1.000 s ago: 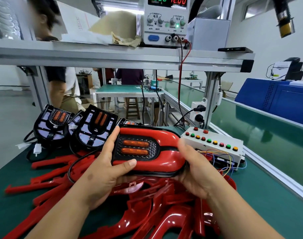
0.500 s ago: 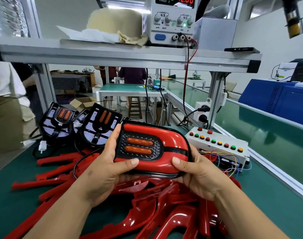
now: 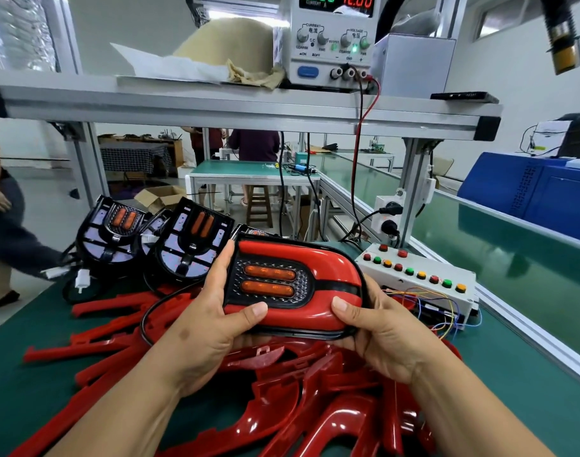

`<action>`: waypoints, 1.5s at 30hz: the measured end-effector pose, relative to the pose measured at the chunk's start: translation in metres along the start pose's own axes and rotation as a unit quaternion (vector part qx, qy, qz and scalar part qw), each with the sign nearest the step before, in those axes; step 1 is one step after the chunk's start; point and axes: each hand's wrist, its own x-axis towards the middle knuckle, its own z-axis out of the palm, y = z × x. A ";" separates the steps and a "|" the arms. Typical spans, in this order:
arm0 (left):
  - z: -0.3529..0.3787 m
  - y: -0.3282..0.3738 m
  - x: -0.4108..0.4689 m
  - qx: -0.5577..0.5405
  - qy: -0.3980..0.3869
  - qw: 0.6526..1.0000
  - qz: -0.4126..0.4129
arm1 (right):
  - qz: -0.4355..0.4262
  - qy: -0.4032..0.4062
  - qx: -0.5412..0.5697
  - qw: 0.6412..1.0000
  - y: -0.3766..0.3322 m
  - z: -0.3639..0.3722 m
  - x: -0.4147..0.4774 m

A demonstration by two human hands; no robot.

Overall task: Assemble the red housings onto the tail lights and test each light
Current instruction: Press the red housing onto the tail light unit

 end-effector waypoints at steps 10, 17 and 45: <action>0.006 0.001 -0.003 -0.003 0.026 0.999 -0.025 | 0.000 0.020 0.021 1.000 0.000 0.001 0.000; 0.023 -0.001 -0.007 0.049 0.011 0.996 -0.069 | -0.066 0.172 -0.036 0.982 0.007 0.010 0.005; 0.034 -0.003 0.007 0.161 0.281 0.942 -0.092 | -0.087 0.151 -0.069 0.982 0.013 0.014 0.006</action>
